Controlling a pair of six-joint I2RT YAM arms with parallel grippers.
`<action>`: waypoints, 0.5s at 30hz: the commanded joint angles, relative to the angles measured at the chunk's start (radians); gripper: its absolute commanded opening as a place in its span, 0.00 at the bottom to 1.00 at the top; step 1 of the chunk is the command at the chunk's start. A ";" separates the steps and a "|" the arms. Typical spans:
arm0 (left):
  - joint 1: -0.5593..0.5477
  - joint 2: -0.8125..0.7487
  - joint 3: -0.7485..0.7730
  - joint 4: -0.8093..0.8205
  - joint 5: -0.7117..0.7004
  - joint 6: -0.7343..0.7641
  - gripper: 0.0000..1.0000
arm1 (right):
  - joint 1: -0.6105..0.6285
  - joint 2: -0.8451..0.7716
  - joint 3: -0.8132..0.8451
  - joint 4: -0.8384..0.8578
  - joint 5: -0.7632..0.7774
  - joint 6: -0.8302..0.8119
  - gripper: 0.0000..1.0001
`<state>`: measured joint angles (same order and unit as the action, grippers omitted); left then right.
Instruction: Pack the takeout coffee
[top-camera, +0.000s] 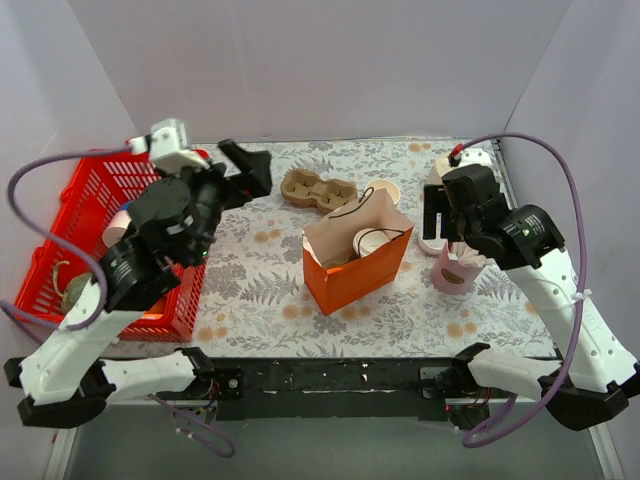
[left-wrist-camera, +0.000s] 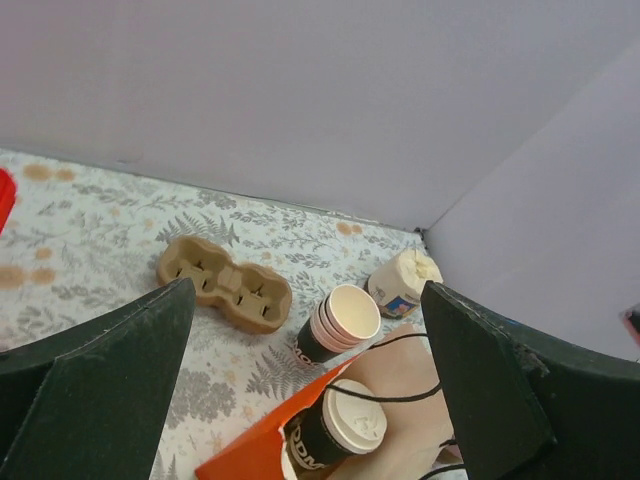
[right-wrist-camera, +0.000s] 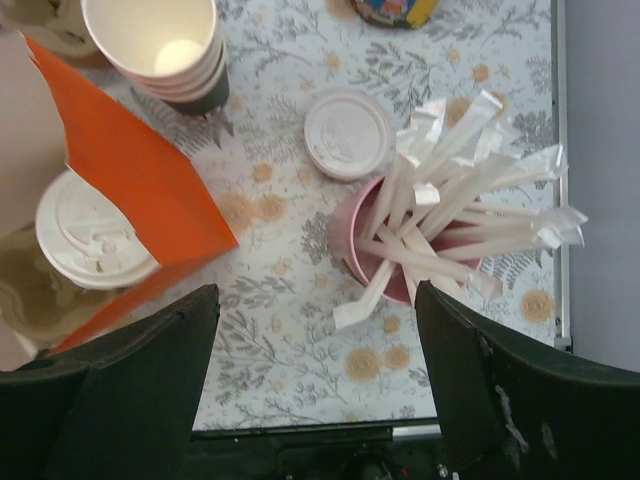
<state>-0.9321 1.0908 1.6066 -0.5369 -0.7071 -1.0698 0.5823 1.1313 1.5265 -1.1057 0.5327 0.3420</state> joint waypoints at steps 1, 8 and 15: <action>-0.002 -0.123 -0.125 -0.164 -0.137 -0.252 0.98 | -0.010 -0.057 -0.075 -0.063 -0.032 -0.001 0.85; -0.002 -0.216 -0.261 -0.373 -0.111 -0.521 0.98 | -0.021 -0.033 -0.203 -0.042 -0.017 0.028 0.79; -0.002 -0.226 -0.341 -0.471 -0.100 -0.604 0.98 | -0.076 0.007 -0.284 -0.005 0.027 0.026 0.68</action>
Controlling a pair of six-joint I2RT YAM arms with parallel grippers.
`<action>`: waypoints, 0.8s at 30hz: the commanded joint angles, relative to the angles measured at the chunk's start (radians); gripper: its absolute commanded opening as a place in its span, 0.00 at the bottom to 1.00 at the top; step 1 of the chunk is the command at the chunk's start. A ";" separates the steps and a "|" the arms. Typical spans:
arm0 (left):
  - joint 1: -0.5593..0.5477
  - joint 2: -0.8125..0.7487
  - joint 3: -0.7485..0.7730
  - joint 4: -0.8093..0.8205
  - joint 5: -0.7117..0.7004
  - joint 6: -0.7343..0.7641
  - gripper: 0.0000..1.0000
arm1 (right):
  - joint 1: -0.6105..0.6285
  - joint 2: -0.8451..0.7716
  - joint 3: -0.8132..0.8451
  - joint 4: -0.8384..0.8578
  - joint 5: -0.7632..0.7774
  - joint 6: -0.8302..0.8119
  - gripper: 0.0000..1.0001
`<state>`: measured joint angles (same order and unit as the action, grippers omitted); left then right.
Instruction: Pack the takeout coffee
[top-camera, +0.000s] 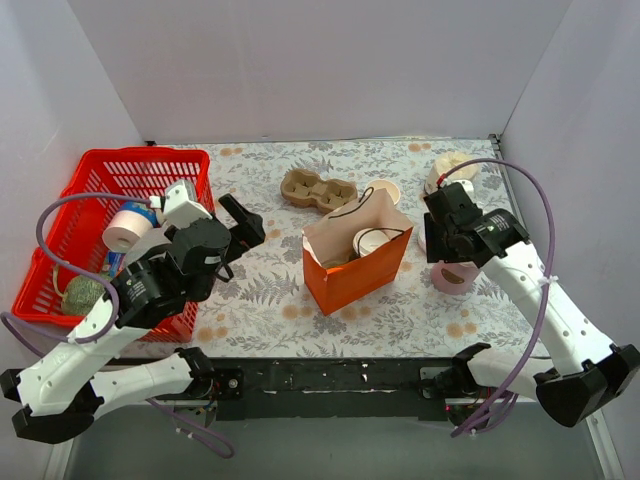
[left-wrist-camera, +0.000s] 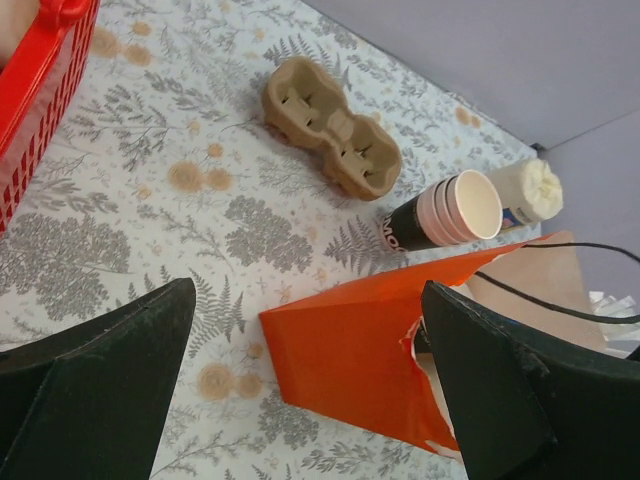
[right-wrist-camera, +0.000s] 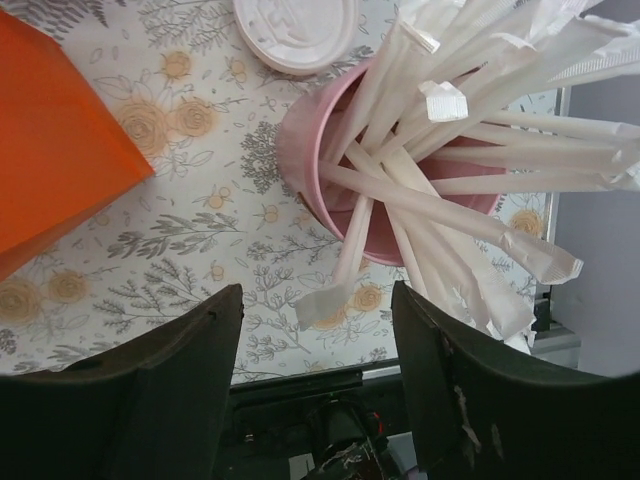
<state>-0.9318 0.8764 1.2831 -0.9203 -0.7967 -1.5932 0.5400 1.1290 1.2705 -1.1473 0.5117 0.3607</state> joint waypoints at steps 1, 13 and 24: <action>-0.002 -0.008 -0.016 -0.101 -0.009 -0.082 0.98 | -0.054 0.011 -0.036 0.046 0.039 -0.006 0.64; -0.002 -0.033 -0.025 -0.107 0.011 -0.076 0.98 | -0.140 -0.006 -0.105 0.141 -0.027 -0.072 0.21; -0.002 -0.040 -0.025 -0.092 0.040 -0.060 0.98 | -0.141 -0.035 0.087 0.028 -0.072 -0.158 0.01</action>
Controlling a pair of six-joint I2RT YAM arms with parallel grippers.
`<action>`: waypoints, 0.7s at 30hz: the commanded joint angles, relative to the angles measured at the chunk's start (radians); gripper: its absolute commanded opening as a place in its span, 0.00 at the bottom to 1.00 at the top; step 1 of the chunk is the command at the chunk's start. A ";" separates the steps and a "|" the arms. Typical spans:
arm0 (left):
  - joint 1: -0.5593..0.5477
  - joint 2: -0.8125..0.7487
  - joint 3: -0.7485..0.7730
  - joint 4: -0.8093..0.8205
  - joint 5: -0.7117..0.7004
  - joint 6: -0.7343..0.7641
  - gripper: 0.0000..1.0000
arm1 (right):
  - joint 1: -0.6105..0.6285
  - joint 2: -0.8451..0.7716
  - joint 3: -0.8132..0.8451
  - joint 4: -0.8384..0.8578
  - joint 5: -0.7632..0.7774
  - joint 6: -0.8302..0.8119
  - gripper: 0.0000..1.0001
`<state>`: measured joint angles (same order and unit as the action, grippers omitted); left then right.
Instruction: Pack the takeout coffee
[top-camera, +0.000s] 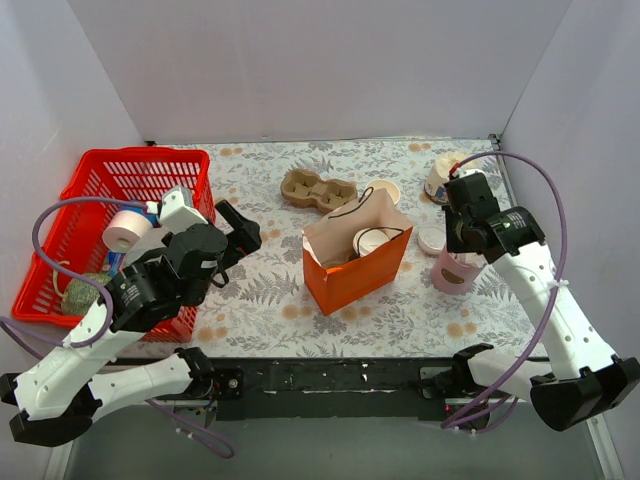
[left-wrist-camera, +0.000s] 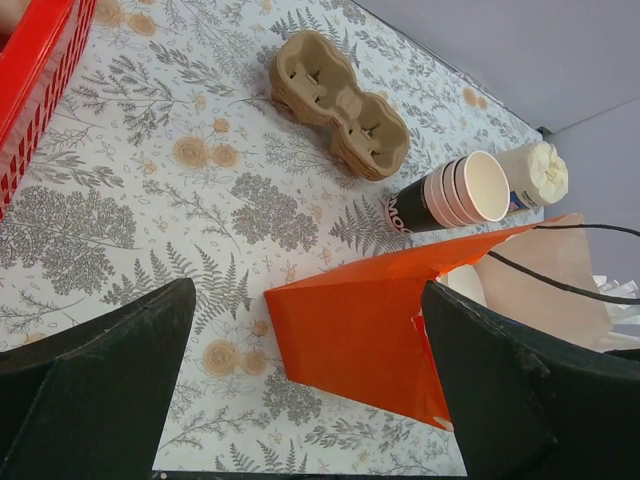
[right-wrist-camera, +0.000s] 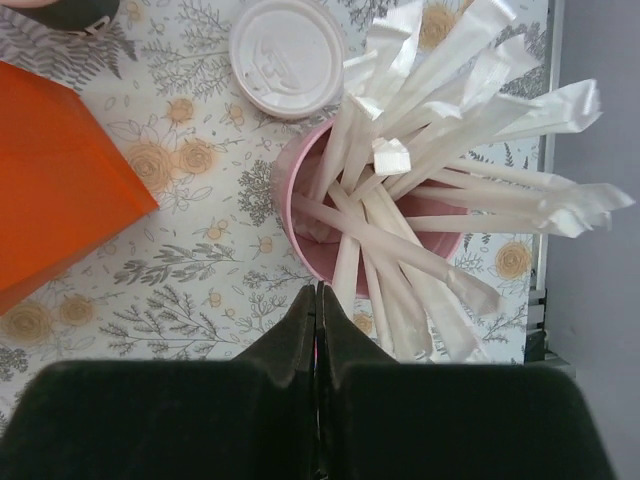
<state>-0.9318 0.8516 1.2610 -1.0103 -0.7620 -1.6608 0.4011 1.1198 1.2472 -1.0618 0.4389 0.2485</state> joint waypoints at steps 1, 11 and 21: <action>-0.002 -0.017 -0.005 0.001 0.006 0.010 0.98 | -0.004 -0.026 0.153 -0.073 0.006 -0.055 0.01; -0.002 0.018 -0.008 0.021 0.027 0.030 0.98 | -0.002 -0.028 0.495 -0.204 -0.066 -0.115 0.01; -0.002 0.040 -0.009 0.036 0.049 0.039 0.98 | -0.002 -0.144 0.584 0.101 -0.430 -0.186 0.01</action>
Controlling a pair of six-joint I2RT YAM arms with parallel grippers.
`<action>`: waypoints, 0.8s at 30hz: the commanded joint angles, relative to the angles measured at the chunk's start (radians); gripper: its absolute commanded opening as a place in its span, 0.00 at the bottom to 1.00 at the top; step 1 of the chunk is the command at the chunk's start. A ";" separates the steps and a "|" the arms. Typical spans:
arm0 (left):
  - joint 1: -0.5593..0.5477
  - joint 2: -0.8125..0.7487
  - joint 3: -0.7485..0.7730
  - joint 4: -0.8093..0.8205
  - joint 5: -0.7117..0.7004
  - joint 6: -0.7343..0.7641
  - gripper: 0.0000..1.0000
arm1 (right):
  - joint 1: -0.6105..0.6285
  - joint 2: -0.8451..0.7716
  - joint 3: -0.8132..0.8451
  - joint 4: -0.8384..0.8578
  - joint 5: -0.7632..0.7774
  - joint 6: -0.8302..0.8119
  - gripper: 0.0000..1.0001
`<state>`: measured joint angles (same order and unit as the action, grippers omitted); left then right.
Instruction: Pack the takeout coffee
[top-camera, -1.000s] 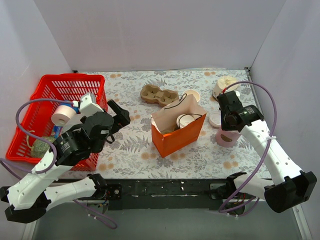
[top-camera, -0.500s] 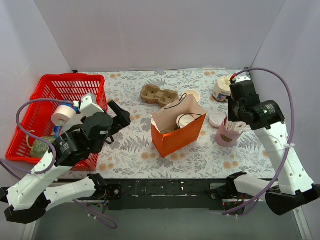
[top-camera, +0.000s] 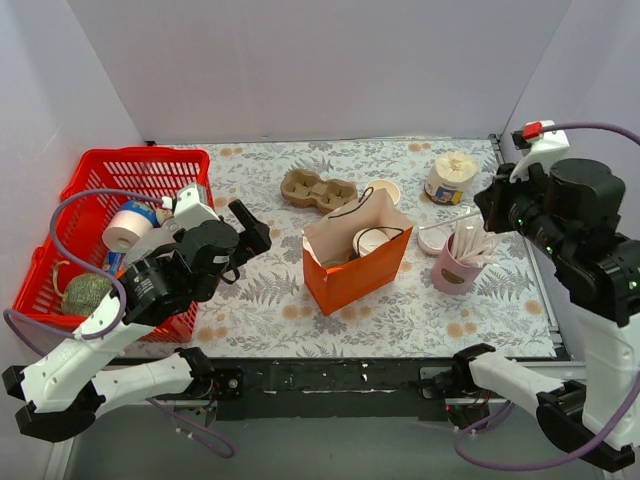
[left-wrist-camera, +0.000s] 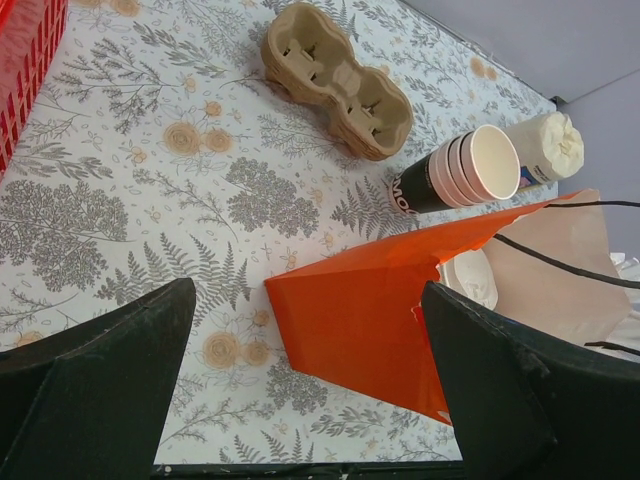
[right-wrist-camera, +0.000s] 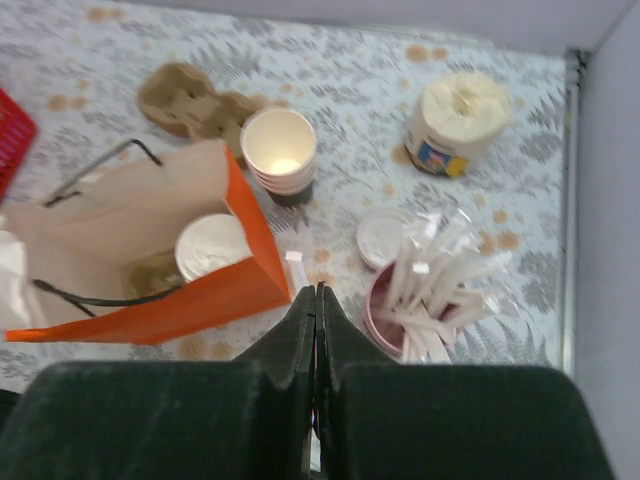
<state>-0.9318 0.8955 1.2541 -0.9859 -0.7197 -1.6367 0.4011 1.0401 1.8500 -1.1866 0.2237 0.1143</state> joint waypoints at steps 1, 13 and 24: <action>-0.001 -0.006 -0.005 0.012 0.008 0.014 0.98 | -0.002 -0.090 -0.049 0.275 -0.272 -0.051 0.01; -0.001 -0.001 -0.042 0.015 0.037 0.002 0.98 | -0.001 0.089 0.069 0.438 -0.730 -0.010 0.01; -0.002 -0.003 -0.042 0.003 0.032 -0.003 0.98 | 0.001 0.098 -0.030 0.372 -0.790 -0.067 0.01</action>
<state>-0.9318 0.8970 1.2182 -0.9718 -0.6865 -1.6382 0.4011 1.1679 1.8606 -0.8165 -0.5125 0.0761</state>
